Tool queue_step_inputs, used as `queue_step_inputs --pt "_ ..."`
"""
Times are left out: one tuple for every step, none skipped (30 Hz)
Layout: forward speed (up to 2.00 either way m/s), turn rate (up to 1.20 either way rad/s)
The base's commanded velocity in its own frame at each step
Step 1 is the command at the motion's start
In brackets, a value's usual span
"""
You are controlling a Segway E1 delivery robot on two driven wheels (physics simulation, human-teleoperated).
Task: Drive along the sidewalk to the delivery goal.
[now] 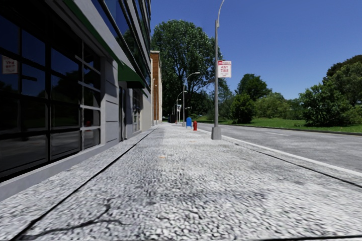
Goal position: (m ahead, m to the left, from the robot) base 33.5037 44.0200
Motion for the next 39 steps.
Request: queue_step_inputs --pt "2.0 0.0" --pt "2.0 0.13" --pt "2.0 0.21" --pt "2.0 0.22" --pt "2.0 0.23" --pt "2.0 0.23" --pt "2.0 0.23" --pt "2.0 0.23" --pt "2.0 0.24" --pt "2.0 0.24" --pt "2.0 0.24" --pt "2.0 0.24" --pt "2.0 0.24" --pt "2.0 0.24" --pt "2.0 0.24" --pt "2.0 0.24" --pt "2.0 0.24" --pt "2.0 0.24" --pt "2.0 0.19" --pt "2.0 0.06" --pt "2.0 0.06" --pt "2.0 0.0" --pt "2.0 0.0" --pt "2.0 0.0" --pt "2.0 0.0" --pt "2.0 0.0" --pt "2.0 0.0" --pt "2.0 0.0" --pt "2.0 0.0" --pt "2.0 0.0" --pt "2.0 0.0" --pt "2.0 0.0" --pt "2.0 0.0" --pt "2.0 0.0" --pt "2.0 0.0" --pt "2.0 0.0" --pt "2.0 0.0" --pt "2.0 0.0" --pt "2.0 0.0"
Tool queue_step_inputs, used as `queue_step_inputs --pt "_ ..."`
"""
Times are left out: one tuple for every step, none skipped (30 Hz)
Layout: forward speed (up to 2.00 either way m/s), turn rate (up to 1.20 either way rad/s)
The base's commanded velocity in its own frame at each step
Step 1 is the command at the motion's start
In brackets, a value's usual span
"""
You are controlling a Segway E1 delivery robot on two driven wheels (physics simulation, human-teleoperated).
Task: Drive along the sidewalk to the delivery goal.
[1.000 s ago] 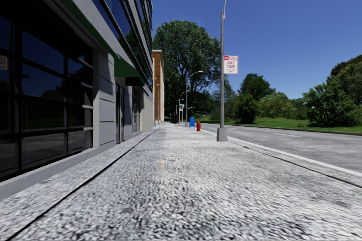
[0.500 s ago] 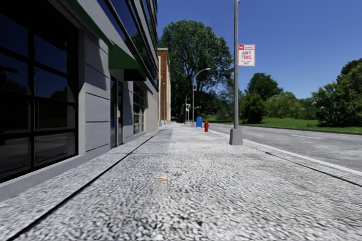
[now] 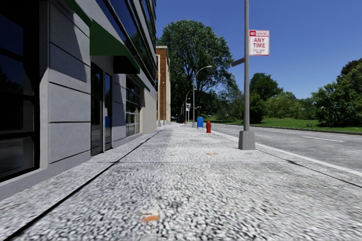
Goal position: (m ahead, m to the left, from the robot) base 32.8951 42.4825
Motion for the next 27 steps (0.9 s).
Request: queue_step_inputs --pt "2.0 0.0" --pt "2.0 0.0" --pt "2.0 0.0" --pt "2.0 0.0" --pt "2.0 0.0" --pt "2.0 0.0" --pt "2.0 0.0" --pt "2.0 0.0" --pt "2.0 0.0" --pt "2.0 0.0" --pt "2.0 0.0" --pt "2.0 0.0" --pt "2.0 0.0" --pt "2.0 0.0" --pt "2.0 0.0" --pt "2.0 0.0" --pt "2.0 0.0" --pt "2.0 0.0" --pt "2.0 0.0" --pt "2.0 0.0" --pt "2.0 0.0" --pt "2.0 0.0" --pt "2.0 0.0" --pt "2.0 0.0" --pt "2.0 0.0" --pt "2.0 0.0" --pt "2.0 0.0"
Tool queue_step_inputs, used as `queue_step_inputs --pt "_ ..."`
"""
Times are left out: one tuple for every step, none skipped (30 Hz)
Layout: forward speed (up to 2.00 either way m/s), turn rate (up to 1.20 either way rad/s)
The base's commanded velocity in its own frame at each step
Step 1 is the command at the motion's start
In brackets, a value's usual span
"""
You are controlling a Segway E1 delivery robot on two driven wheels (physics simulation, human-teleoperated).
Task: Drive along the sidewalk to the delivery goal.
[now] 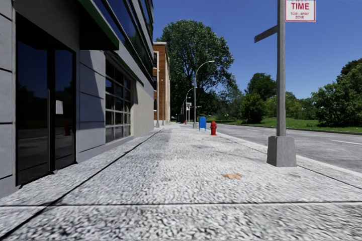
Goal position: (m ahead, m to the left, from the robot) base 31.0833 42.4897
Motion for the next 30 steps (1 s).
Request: queue_step_inputs --pt "2.0 0.0" --pt "2.0 0.0" --pt "2.0 0.0" --pt "2.0 0.0" --pt "2.0 0.0" --pt "2.0 0.0" --pt "2.0 0.0" --pt "2.0 0.0" --pt "2.0 0.0" --pt "2.0 0.0" --pt "2.0 0.0" --pt "2.0 0.0" --pt "2.0 0.0" --pt "2.0 0.0" --pt "2.0 0.0" --pt "2.0 0.0" --pt "2.0 0.0" --pt "2.0 0.0" --pt "2.0 0.0" --pt "2.0 0.0" --pt "2.0 0.0" --pt "2.0 0.0" --pt "2.0 0.0" --pt "2.0 0.0" --pt "2.0 0.0" --pt "2.0 0.0" --pt "2.0 0.0" --pt "2.0 0.0" --pt "2.0 0.0" --pt "2.0 0.0"
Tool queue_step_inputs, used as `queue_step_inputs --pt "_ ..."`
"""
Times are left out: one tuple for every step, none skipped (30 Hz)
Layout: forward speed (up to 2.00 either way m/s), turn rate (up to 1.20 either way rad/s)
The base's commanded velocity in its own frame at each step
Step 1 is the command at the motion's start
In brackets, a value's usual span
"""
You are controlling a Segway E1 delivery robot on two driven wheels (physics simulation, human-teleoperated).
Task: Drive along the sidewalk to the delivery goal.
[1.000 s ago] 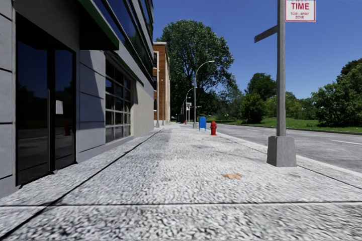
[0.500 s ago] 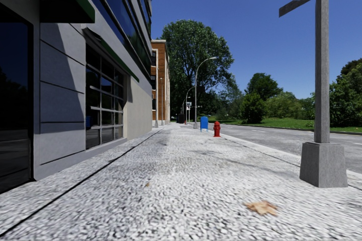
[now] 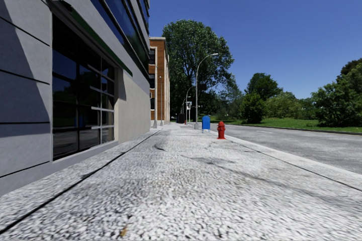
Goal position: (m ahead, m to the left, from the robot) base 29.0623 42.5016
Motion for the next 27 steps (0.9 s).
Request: queue_step_inputs --pt "2.0 0.0" --pt "2.0 0.0" --pt "2.0 0.0" --pt "2.0 0.0" --pt "2.0 0.0" --pt "2.0 0.0" --pt "2.0 0.0" --pt "2.0 0.0" --pt "2.0 0.0" --pt "2.0 0.0" --pt "2.0 0.0" --pt "2.0 0.0" --pt "2.0 0.0" --pt "2.0 0.0" --pt "2.0 0.0" --pt "2.0 0.0" --pt "2.0 0.0" --pt "2.0 0.0" --pt "2.0 0.0" --pt "2.0 0.0" --pt "2.0 0.0" --pt "2.0 0.0" --pt "2.0 0.0" --pt "2.0 0.0" --pt "2.0 0.0" --pt "2.0 0.0" --pt "2.0 0.0"
